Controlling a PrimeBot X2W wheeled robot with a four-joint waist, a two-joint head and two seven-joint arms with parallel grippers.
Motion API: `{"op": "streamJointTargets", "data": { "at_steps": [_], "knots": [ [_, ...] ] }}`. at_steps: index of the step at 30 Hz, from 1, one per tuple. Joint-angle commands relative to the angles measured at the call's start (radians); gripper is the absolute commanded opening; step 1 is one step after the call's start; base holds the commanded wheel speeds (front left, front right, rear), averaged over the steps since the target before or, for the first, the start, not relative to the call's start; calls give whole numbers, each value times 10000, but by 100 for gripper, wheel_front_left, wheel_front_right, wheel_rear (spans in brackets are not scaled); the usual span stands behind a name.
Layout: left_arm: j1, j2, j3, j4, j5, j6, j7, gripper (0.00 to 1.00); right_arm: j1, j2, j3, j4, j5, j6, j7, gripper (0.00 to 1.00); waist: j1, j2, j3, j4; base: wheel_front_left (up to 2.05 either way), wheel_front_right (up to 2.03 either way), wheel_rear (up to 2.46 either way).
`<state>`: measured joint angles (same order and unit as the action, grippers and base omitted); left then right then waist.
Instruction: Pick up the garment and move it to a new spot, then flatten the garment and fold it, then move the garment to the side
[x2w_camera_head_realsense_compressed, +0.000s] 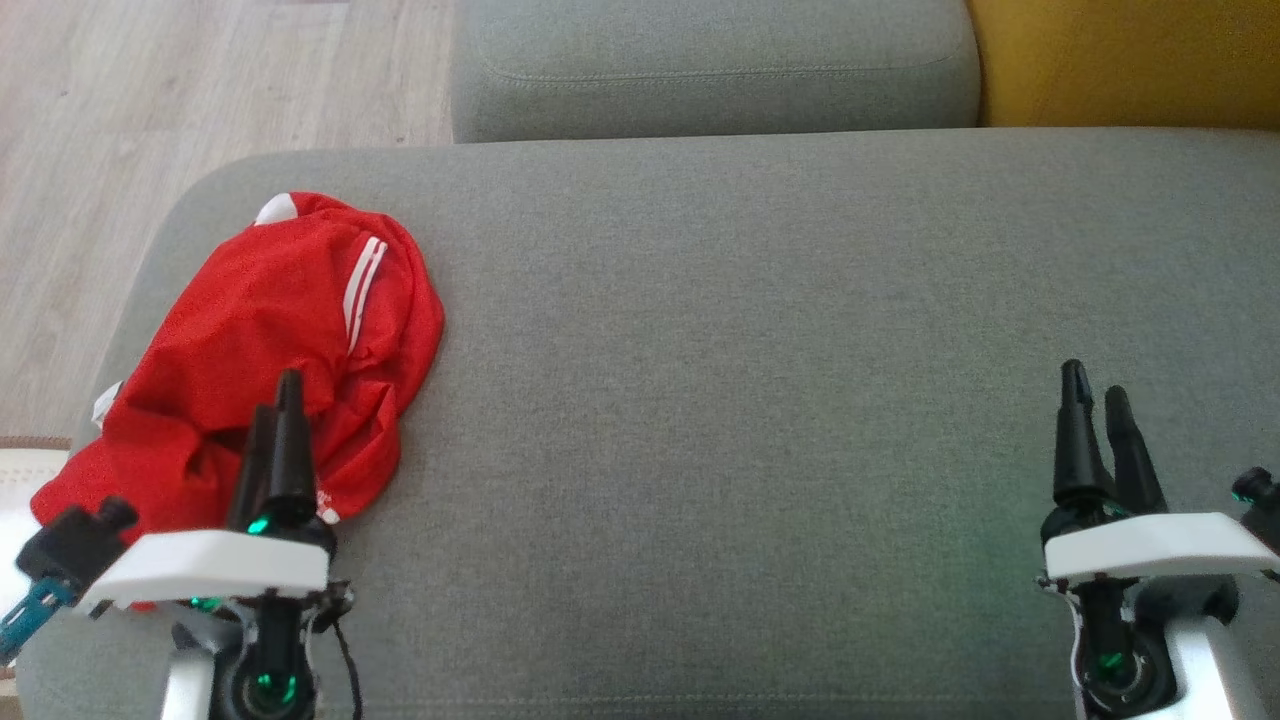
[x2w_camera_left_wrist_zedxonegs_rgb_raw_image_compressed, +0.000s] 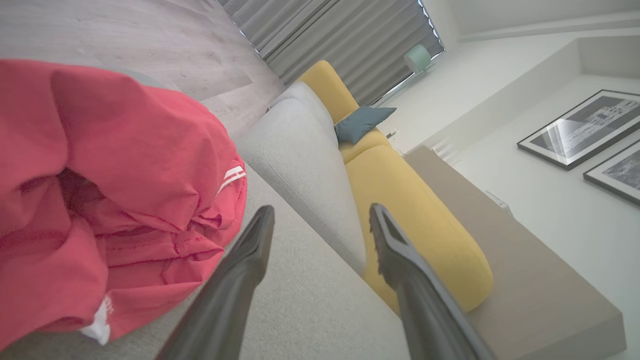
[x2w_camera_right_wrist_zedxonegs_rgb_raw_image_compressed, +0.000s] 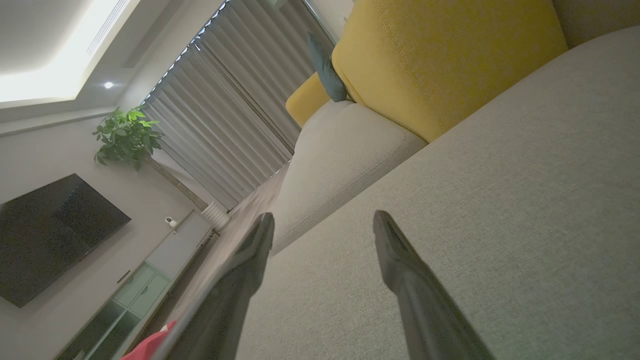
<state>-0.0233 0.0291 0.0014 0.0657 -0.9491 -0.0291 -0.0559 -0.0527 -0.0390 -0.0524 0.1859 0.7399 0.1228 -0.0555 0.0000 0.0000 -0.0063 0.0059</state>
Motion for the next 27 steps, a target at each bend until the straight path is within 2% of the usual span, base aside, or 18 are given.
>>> {"op": "streamJointTargets", "data": {
  "at_steps": [1,6,12,27],
  "knots": [
    [-523,136,-15,-474,538,85,-153,100,-561,-73,199,-447,-558,38,-168,100,0,0,7,4,0,0,0],
    [-524,151,-290,-518,1535,103,-272,100,-534,-76,278,-526,-1149,41,-286,100,0,0,18,6,0,0,0],
    [-569,247,-710,-655,2702,329,-450,100,-434,-79,389,-699,-2023,45,-464,100,0,0,28,-2,0,0,0],
    [-653,850,-1705,-1123,4854,1315,-895,100,-352,-88,825,-1126,-4174,54,-907,100,0,0,15,-64,0,0,0]
  ]
}}
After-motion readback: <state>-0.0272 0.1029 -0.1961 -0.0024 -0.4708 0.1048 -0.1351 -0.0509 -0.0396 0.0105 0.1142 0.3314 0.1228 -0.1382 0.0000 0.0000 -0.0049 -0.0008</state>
